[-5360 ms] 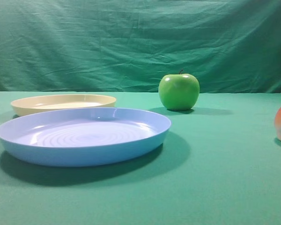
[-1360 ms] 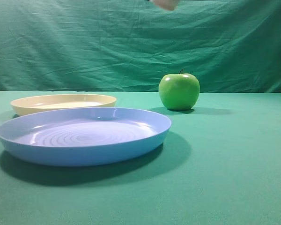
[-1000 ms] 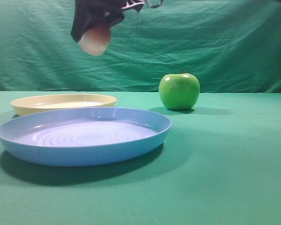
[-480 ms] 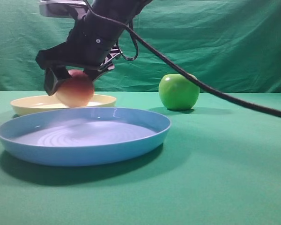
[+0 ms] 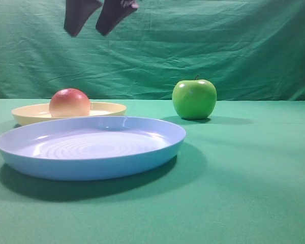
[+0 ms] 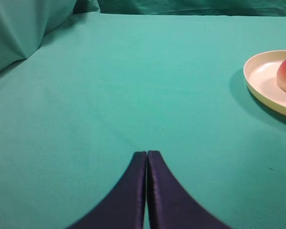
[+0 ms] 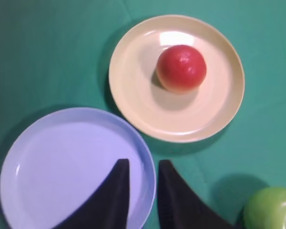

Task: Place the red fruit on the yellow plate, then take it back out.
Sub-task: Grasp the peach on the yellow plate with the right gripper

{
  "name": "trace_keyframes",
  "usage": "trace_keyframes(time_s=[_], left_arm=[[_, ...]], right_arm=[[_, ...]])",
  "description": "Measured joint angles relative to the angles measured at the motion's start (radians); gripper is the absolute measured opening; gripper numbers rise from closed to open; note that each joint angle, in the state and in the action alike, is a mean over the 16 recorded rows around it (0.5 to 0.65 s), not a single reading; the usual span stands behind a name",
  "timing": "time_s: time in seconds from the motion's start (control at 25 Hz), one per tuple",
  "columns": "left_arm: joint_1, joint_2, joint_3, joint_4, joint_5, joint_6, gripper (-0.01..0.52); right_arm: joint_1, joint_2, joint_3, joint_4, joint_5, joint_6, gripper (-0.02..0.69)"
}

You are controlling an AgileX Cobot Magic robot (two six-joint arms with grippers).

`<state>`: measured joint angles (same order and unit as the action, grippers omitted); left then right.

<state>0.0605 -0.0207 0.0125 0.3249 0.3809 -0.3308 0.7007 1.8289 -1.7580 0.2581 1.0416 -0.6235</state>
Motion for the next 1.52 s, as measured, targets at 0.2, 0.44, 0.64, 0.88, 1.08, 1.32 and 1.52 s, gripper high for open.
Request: trace_keyframes(time_s=[0.2,0.44,0.64,0.88,1.08,1.32,1.52], left_arm=[[0.0,0.0,0.0,0.0,0.0,0.0,0.0],[0.0,0.0,0.0,0.0,0.0,0.0,0.0],[0.0,0.0,0.0,0.0,0.0,0.001,0.0],[0.0,0.0,0.0,0.0,0.0,0.002,0.0],[0.0,0.0,0.0,0.0,0.0,0.002,0.0],[0.0,0.0,0.0,0.0,0.0,0.002,0.0],[0.0,0.0,0.0,0.0,0.0,0.002,0.0]], right_arm=[[-0.01,-0.111,0.0,-0.01,0.141,0.114,0.047],[-0.018,-0.242,0.0,-0.059,0.207,0.335,0.0],[-0.021,-0.355,0.001,-0.142,0.219,0.523,0.0],[-0.021,-0.495,0.039,-0.277,0.225,0.68,0.0],[-0.03,-0.636,0.127,-0.366,0.229,0.751,0.0],[-0.087,-0.83,0.276,-0.421,0.229,0.787,0.0],[-0.182,-0.997,0.421,-0.425,0.192,0.803,0.0]])
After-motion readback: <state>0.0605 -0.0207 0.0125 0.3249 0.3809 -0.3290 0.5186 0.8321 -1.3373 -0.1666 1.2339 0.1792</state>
